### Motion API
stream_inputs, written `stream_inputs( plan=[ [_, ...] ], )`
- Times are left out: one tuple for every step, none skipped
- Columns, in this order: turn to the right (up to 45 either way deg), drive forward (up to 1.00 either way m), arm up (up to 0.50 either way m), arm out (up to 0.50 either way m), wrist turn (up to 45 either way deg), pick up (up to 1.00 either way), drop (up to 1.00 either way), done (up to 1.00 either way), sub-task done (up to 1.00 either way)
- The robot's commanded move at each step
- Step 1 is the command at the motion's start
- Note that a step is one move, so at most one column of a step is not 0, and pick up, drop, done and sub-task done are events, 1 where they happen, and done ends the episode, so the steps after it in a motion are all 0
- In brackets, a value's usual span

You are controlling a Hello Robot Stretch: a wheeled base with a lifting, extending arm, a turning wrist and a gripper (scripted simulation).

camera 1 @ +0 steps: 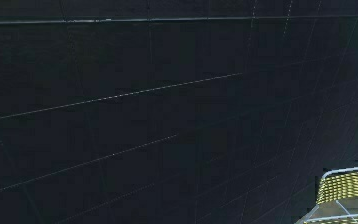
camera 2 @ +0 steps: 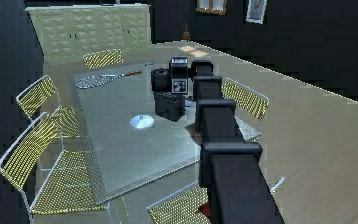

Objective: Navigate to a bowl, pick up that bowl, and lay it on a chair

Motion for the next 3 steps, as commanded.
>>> stream_inputs(
  plan=[
    [0.0,0.00,0.00,0.00,-45.0,0.00,0.00,0.00,0.00],
    [0.0,0.00,0.00,0.00,-45.0,0.00,0.00,0.00,0.00],
    [0.0,0.00,0.00,0.00,-45.0,0.00,0.00,0.00,0.00]
  ],
)
